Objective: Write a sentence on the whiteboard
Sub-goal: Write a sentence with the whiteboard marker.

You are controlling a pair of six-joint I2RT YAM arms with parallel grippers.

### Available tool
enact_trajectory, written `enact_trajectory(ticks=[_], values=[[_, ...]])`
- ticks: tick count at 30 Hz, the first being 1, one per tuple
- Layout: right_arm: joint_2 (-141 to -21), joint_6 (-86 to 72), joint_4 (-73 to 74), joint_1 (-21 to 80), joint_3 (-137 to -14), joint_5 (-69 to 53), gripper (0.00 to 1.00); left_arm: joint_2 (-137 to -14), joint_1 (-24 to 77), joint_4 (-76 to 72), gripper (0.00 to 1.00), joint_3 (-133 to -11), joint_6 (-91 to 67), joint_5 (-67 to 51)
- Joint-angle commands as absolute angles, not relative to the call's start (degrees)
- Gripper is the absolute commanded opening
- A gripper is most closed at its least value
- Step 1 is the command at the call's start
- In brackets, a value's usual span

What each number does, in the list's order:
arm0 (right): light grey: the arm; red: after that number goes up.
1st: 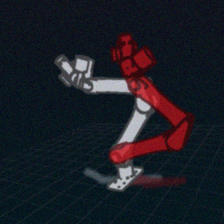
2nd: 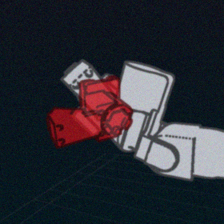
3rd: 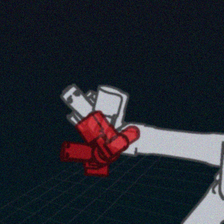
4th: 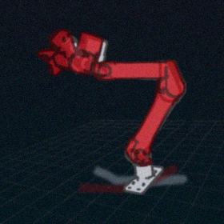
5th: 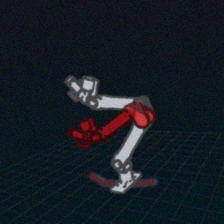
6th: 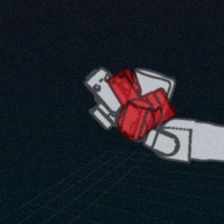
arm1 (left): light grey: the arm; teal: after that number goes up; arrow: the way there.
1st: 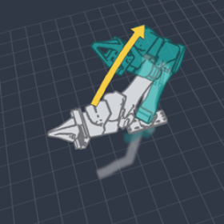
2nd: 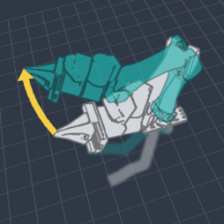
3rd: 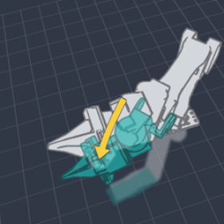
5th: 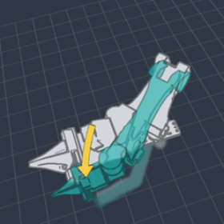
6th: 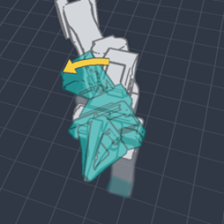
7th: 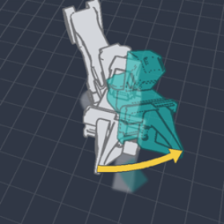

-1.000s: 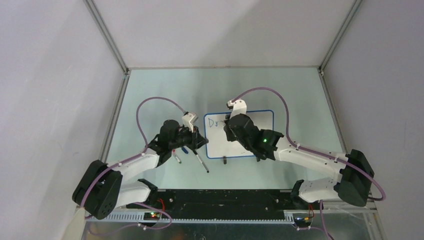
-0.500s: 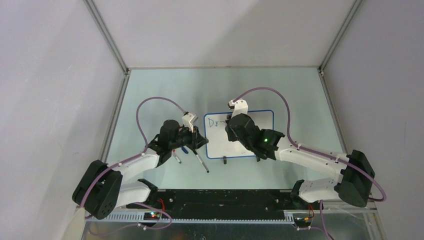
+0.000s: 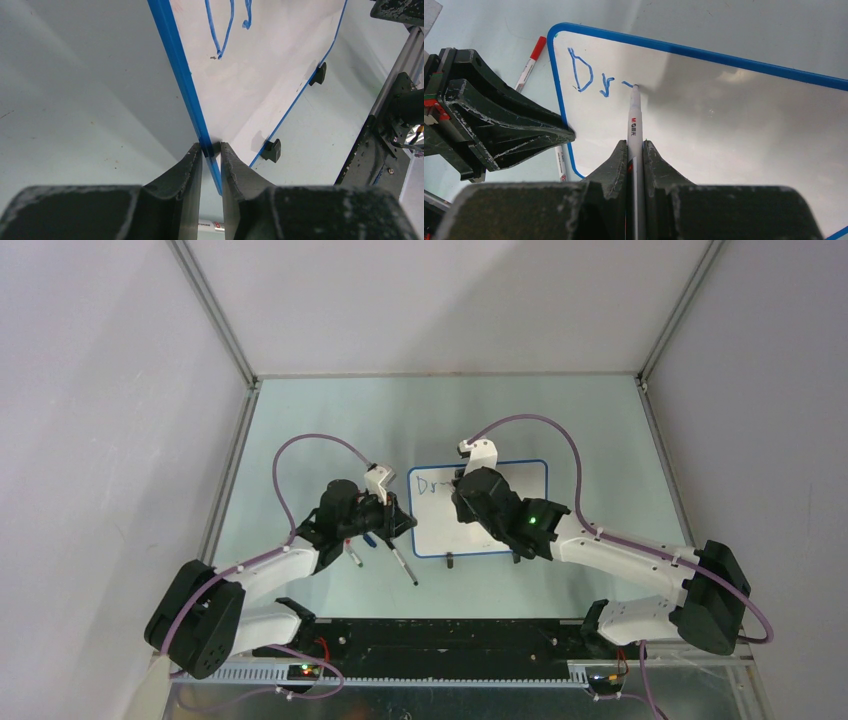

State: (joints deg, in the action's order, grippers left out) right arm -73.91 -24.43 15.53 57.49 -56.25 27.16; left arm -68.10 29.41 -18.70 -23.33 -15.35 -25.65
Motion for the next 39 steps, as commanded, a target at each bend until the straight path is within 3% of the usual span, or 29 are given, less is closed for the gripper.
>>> enact_trajectory(ticks=[1, 39], values=[[-73.3, -25.2, 13.7, 56.9, -56.5, 30.1, 0.0, -67.0, 29.9, -19.6, 0.24, -24.3, -13.7, -25.5], [-73.8, -23.6, 12.7, 56.1, -56.5, 23.1, 0.0, -66.9, 30.2, -19.4, 0.24, -24.4, -13.5, -25.3]])
